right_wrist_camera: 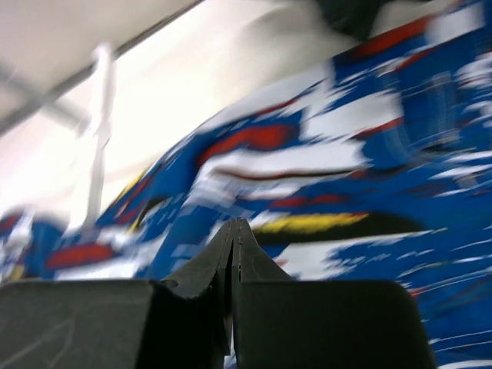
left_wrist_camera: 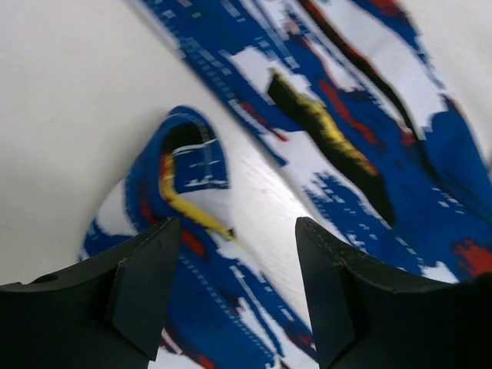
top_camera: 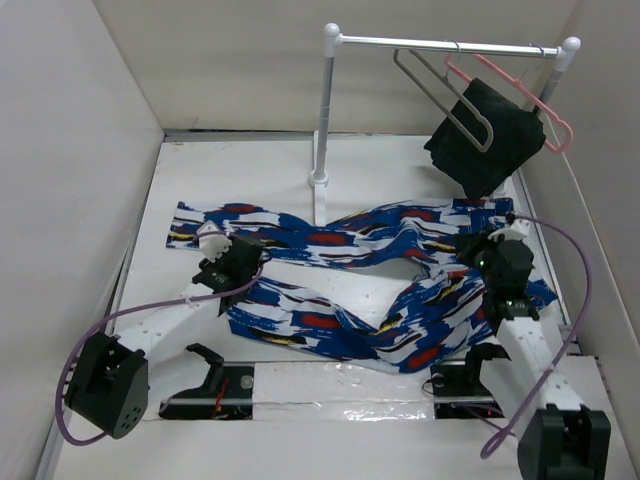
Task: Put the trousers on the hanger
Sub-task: Flatten out the trousers at the center of the board.
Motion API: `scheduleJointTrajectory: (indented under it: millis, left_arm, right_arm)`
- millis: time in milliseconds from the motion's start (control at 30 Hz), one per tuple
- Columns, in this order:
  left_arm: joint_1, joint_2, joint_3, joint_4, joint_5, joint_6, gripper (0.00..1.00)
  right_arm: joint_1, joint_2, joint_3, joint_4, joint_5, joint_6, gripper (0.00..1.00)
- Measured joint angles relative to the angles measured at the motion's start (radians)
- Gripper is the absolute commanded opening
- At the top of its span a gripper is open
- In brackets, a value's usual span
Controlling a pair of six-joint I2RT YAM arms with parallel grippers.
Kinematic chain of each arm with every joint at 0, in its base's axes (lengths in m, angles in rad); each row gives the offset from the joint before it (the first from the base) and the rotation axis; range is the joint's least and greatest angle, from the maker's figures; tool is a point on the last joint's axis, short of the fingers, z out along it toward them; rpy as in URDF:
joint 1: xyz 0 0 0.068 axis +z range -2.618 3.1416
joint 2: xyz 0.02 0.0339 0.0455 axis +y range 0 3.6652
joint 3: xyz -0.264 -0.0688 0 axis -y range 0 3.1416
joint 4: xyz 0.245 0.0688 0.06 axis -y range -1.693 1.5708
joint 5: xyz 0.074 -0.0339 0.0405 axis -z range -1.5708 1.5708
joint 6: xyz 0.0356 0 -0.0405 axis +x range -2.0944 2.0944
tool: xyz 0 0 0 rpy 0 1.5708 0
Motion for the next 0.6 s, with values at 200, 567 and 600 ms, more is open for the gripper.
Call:
scheduleJointTrajectory:
  millis: [200,567,600]
  left_arm:
    - [0.058,0.006,0.000,-0.168,-0.043,-0.126,0.63]
    - [0.305,0.053,-0.002,-0.039,0.081,-0.026,0.59]
    - [0.305,0.076,-0.002,-0.034,0.093,-0.019,0.61]
  right_arm:
    - [0.233,-0.141,-0.064,-0.060,-0.054,-0.076,0.16]
    - [0.622,-0.039,-0.063,-0.092,-0.022,-0.165,0.26]
    - [0.639,-0.029,-0.063,-0.090,-0.016,-0.167,0.28]
